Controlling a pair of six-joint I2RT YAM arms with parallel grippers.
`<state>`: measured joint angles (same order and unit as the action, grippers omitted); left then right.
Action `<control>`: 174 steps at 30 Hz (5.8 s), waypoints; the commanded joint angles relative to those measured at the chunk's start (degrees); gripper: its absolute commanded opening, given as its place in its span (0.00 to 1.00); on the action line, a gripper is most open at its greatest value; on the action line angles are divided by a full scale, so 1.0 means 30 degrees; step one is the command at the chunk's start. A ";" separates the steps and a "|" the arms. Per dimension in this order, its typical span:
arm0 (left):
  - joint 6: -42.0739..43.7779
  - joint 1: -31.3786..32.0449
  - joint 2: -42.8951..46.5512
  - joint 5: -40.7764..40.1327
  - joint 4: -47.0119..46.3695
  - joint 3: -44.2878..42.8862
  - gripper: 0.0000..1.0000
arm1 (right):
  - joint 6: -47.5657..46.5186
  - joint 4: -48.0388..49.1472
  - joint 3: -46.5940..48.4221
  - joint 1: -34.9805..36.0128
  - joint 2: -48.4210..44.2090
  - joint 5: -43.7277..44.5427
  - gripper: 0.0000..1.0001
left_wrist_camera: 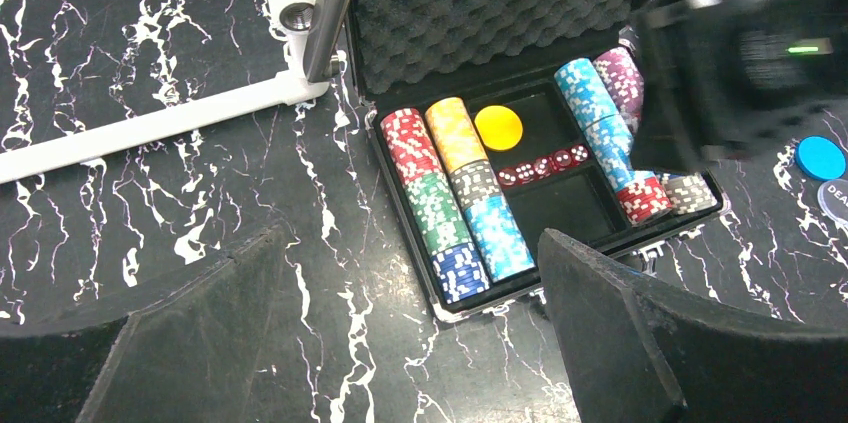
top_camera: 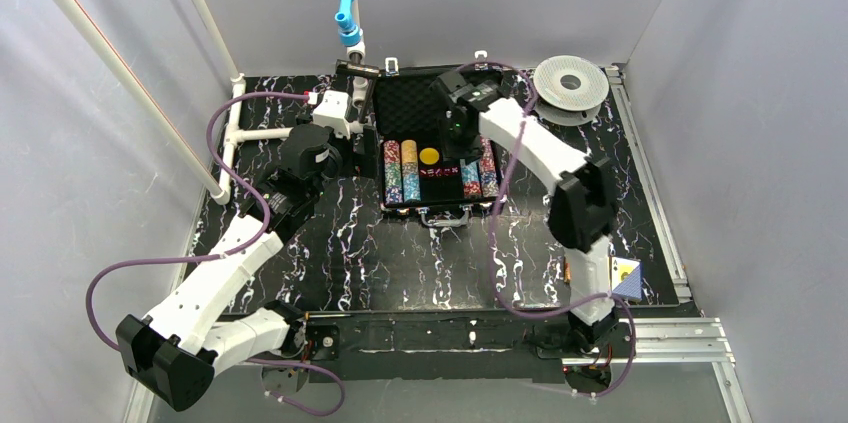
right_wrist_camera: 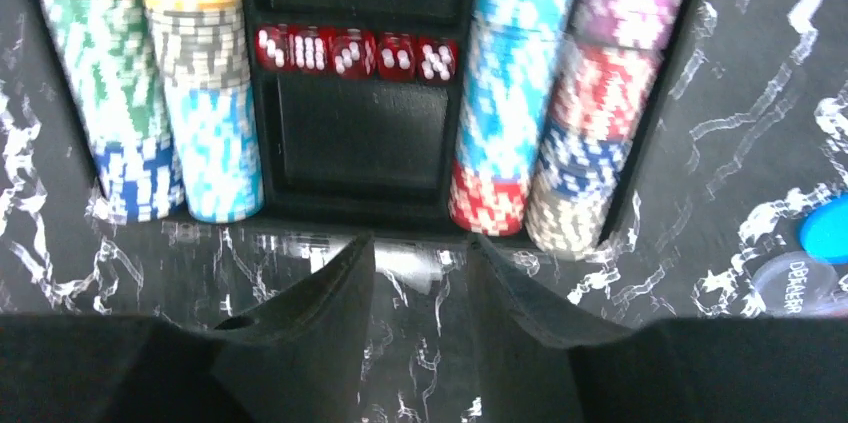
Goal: Pack up texas hold em set
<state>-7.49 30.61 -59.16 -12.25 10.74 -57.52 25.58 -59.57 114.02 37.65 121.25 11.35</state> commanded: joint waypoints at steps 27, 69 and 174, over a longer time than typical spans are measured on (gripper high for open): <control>-0.0173 0.0080 0.0521 0.0386 0.0049 -0.0575 0.99 | 0.4098 0.3694 -2.0235 -1.1688 -1.9028 -0.1327 0.83; -0.0055 0.0080 0.0489 0.0355 0.0050 -0.0575 0.99 | 0.0620 0.6013 -1.2985 -1.3593 -0.4434 -0.2136 0.81; -0.0116 0.0076 0.0285 0.0385 0.0083 -0.0604 1.00 | 0.2401 0.4650 -0.9039 -0.2094 -0.6551 0.2417 0.01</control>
<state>-7.73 30.61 -58.72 -11.11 10.74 -57.52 30.59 -45.60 94.15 34.20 109.73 17.08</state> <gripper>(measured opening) 0.993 0.551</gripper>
